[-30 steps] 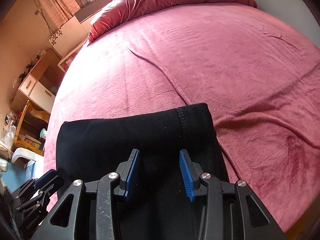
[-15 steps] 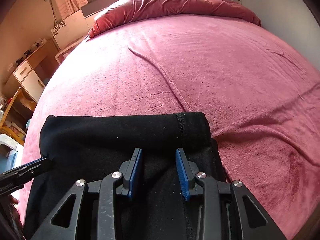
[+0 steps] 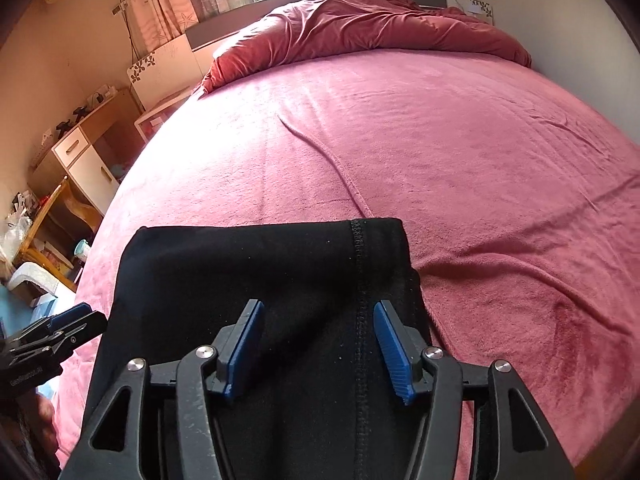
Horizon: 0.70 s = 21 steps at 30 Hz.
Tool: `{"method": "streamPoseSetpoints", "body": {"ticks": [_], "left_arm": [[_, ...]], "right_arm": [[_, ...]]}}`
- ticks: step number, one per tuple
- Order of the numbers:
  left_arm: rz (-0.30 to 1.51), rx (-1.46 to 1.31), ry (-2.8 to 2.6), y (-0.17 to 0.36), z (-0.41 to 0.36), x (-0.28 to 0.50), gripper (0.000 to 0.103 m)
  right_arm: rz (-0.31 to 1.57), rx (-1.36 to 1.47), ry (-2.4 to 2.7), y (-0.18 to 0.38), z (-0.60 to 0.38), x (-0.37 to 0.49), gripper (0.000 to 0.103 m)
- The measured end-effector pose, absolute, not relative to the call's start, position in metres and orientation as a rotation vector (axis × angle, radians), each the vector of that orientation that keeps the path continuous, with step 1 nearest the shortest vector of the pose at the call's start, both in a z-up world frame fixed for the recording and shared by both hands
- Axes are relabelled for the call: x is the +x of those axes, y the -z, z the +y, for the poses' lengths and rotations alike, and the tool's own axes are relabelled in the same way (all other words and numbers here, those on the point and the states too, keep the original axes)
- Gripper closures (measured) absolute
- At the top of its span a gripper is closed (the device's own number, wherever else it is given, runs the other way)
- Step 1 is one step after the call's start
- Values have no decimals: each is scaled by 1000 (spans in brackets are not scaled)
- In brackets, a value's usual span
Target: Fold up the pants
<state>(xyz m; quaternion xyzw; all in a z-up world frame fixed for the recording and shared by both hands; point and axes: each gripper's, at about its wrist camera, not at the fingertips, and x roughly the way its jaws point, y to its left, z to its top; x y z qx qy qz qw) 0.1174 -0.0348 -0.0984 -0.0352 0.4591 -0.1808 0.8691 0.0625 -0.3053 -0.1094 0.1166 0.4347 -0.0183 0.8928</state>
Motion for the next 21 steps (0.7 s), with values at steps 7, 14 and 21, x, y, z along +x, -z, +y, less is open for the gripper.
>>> {"method": "streamPoseSetpoints", "body": {"ticks": [7, 14, 21], "left_arm": [[975, -85, 410, 108, -26, 110, 24], [1008, -106, 457, 121, -24, 106, 21], [1072, -206, 543, 137, -27, 117, 21]], "right_arm": [[968, 322, 28, 128, -330, 53, 36], [1005, 392, -18, 148, -348, 50, 30], [1051, 477, -91, 167, -370, 58, 22]]}}
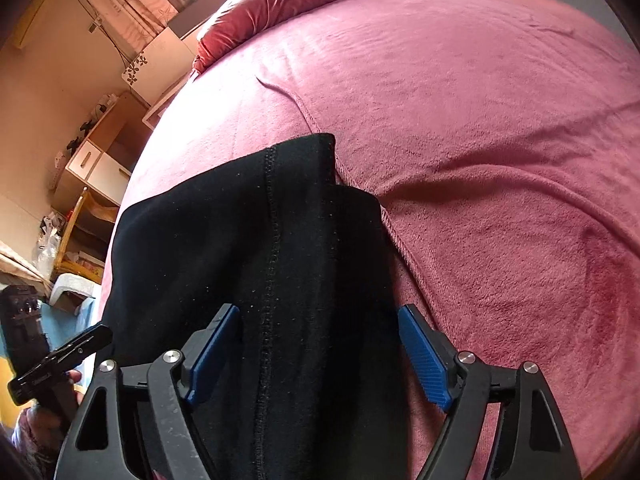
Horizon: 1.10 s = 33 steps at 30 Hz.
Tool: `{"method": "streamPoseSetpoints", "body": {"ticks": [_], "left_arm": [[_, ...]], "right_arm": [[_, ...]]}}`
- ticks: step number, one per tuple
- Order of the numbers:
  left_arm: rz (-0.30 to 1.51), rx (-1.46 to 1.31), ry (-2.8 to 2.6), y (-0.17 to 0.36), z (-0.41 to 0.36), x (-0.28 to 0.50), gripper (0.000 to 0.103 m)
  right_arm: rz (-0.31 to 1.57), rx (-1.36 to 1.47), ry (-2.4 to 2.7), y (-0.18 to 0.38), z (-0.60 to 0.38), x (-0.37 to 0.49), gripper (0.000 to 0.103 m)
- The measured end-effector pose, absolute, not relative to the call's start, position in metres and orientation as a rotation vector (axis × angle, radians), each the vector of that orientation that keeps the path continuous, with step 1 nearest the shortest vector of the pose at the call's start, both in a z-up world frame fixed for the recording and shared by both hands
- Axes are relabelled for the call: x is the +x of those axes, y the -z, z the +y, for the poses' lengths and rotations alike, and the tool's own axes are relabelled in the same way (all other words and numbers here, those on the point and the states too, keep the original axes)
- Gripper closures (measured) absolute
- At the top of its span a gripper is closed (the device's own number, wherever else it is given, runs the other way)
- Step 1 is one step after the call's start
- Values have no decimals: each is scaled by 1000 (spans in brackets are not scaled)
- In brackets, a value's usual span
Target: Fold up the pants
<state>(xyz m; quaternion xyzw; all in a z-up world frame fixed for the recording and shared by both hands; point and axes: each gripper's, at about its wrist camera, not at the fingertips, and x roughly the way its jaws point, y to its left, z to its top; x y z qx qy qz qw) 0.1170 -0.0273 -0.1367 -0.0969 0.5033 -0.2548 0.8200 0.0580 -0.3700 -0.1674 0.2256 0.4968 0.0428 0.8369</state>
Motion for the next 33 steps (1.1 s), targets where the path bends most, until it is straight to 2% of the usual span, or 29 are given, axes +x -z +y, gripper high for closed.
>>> {"method": "streamPoseSetpoints", "body": {"ticks": [3, 6, 8, 11, 14, 19, 24, 33], "left_arm": [[1127, -278, 575, 148, -28, 126, 25], [1185, -342, 603, 160, -26, 132, 32], [1199, -383, 626, 164, -24, 133, 37], [1164, -404, 671, 160, -19, 131, 54], [1122, -434, 719, 144, -10, 119, 61], [1048, -453, 737, 117, 10, 111, 62], [967, -467, 682, 91, 50, 123, 63], [940, -435, 504, 82, 119, 184, 62]], "right_arm": [[1071, 559, -149, 181, -380, 61, 23], [1072, 626, -196, 192, -385, 61, 29], [1072, 646, -213, 196, -388, 61, 38], [1062, 662, -229, 191, -387, 57, 52], [1053, 651, -246, 178, -380, 54, 58], [1008, 600, -326, 144, -355, 61, 60], [979, 555, -412, 123, -316, 105, 60], [1008, 535, -477, 126, -241, 210, 60]]}}
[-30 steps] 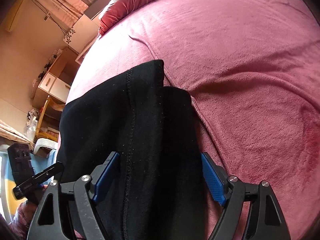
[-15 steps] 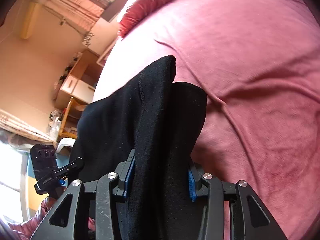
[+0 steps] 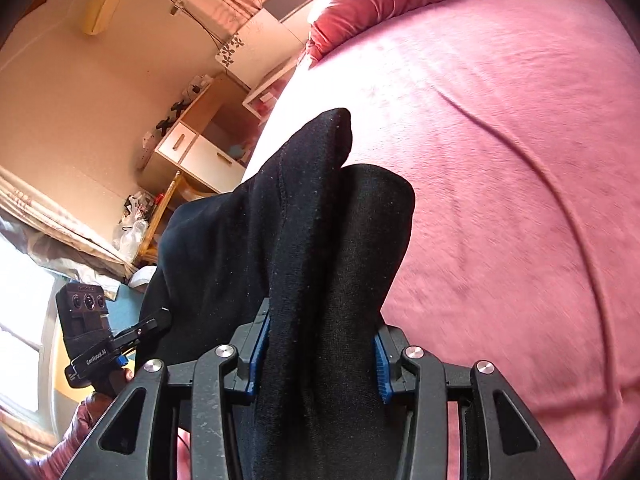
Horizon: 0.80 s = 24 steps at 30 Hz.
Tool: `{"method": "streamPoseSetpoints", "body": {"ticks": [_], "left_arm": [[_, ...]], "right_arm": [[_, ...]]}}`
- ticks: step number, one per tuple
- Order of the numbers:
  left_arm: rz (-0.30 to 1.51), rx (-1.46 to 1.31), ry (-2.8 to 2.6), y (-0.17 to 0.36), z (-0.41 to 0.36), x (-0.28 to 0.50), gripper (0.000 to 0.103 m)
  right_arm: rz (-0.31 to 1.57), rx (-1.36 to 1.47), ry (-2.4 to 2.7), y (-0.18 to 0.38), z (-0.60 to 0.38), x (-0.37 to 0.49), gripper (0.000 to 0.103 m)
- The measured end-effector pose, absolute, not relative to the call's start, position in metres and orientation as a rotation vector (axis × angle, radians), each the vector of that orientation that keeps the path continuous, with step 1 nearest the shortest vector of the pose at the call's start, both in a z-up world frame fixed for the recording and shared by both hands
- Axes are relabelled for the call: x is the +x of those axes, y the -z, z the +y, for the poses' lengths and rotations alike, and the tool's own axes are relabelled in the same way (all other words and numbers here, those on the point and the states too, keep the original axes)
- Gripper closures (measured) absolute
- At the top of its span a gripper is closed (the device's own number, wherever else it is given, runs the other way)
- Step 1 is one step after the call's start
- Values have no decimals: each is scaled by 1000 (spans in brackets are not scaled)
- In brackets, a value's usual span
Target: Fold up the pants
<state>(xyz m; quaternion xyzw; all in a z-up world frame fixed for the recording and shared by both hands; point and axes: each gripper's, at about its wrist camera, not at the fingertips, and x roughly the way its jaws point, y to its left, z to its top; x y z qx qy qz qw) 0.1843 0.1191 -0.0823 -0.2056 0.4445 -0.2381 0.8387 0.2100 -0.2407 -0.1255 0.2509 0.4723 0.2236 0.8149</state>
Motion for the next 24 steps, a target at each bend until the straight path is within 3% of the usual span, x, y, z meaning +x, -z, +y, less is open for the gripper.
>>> {"method": "streamPoseSetpoints", "body": {"ticks": [3, 5, 7, 8, 9, 12, 16, 24], "left_arm": [[977, -427, 426, 101, 128, 202, 58], [1043, -398, 352, 124, 131, 210, 55], [1089, -372, 321, 146, 131, 210, 45], [1078, -373, 310, 152, 133, 207, 36], [1071, -417, 308, 158, 138, 201, 34], [1067, -474, 281, 162, 146, 199, 31], [1023, -369, 200, 141, 136, 191, 31], [895, -285, 28, 105, 136, 164, 31]], "right_arm": [[1049, 514, -467, 142, -224, 234, 59], [1088, 483, -434, 162, -217, 242, 53], [1131, 485, -408, 186, -221, 245, 46], [1123, 530, -418, 193, -226, 243, 46], [1109, 542, -427, 193, -230, 240, 46], [1111, 496, -413, 189, -226, 238, 45], [1116, 413, -342, 177, -224, 238, 31], [977, 188, -166, 132, -220, 197, 30]]}}
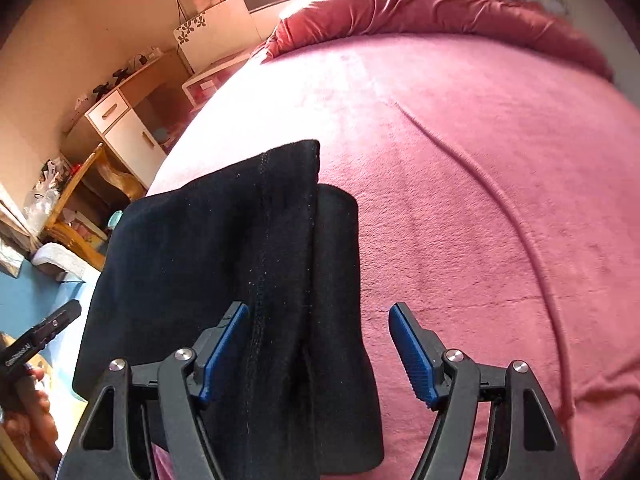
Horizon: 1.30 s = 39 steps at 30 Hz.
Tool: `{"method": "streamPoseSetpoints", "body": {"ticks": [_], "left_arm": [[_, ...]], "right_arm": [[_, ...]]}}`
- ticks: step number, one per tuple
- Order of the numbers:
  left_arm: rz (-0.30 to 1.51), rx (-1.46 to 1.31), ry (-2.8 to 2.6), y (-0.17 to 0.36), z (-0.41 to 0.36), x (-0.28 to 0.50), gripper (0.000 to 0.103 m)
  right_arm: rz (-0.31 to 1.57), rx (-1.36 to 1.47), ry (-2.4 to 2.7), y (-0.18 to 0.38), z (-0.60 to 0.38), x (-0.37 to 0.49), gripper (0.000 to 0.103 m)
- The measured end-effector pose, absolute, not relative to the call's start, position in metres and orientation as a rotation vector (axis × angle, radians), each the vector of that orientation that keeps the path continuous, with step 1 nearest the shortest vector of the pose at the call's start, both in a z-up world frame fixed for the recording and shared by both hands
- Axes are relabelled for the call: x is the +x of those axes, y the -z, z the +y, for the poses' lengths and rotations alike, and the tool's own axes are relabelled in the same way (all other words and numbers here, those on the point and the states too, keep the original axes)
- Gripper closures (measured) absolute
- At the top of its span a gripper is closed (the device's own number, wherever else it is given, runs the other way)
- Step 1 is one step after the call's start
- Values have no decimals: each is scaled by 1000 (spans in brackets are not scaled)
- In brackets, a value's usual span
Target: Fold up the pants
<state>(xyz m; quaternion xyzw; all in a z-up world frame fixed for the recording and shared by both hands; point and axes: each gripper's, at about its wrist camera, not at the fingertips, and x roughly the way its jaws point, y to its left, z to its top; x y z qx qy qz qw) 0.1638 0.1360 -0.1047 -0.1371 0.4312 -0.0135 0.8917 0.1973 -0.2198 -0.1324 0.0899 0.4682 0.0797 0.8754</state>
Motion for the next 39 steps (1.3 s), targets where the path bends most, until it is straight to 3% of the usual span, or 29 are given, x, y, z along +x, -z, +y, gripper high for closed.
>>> {"method": "streamPoseSetpoints", "body": {"ticks": [8, 39], "left_arm": [[813, -235, 3, 87, 128, 116, 31], [714, -151, -24, 60, 96, 21, 31]], "right_arm": [[873, 132, -86, 105, -206, 150, 30], [792, 12, 32, 81, -150, 49, 29]]}}
